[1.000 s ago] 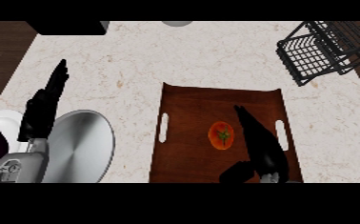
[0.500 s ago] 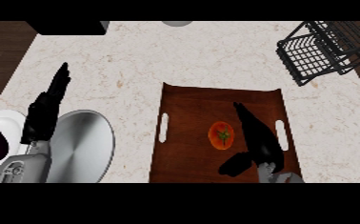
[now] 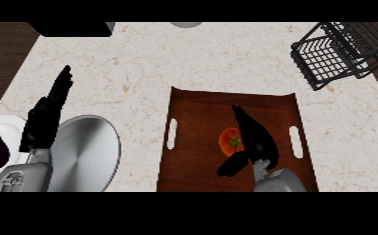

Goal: Pick the tomato from the tray and place it in the tiered basket

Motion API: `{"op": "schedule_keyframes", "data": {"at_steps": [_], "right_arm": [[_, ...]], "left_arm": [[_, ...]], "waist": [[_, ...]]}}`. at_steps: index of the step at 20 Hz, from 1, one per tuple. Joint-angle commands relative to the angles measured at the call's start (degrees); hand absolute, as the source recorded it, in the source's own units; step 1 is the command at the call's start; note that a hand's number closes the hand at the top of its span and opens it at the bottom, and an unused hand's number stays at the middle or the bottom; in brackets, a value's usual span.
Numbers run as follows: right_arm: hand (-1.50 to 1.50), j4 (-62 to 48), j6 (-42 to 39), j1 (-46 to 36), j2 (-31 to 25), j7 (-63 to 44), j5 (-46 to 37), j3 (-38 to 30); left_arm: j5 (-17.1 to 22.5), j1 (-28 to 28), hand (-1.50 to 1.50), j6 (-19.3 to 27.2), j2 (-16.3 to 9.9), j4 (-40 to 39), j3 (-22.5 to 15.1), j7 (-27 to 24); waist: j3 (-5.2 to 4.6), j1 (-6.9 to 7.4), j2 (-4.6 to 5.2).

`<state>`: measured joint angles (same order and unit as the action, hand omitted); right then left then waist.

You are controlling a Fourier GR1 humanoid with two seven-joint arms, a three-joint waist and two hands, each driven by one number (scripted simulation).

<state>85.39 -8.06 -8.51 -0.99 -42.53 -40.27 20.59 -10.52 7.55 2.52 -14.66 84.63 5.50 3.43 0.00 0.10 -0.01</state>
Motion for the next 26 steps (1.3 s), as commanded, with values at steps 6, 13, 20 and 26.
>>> {"op": "schedule_keyframes", "data": {"at_steps": [6, 13, 20, 26], "right_arm": [[1.50, -6.60, -3.76, -0.52, -3.83, 9.02, -3.02, 6.98], [1.50, -0.60, -0.69, 1.92, 0.90, 6.63, -0.39, 4.15], [1.50, 3.46, -6.55, 0.40, -7.20, 13.89, 0.11, 4.11], [1.50, 12.98, -6.65, 4.09, -16.28, 25.62, 0.26, 2.99]], "left_arm": [[0.03, 1.95, 0.00, -0.69, 0.23, -2.69, 1.00, -0.78], [-1.51, -2.66, 0.00, -0.37, 2.07, 2.54, -0.08, 0.07], [0.62, 0.86, 0.00, -3.56, -2.10, -1.36, 4.20, -0.63], [-2.58, 0.45, 0.00, 0.05, 3.05, 1.64, -0.24, 1.84]], "waist": [[-0.01, -0.03, 0.08], [0.00, -0.05, -0.08], [-0.02, -0.33, -0.03], [0.01, -0.55, -0.12]]}}
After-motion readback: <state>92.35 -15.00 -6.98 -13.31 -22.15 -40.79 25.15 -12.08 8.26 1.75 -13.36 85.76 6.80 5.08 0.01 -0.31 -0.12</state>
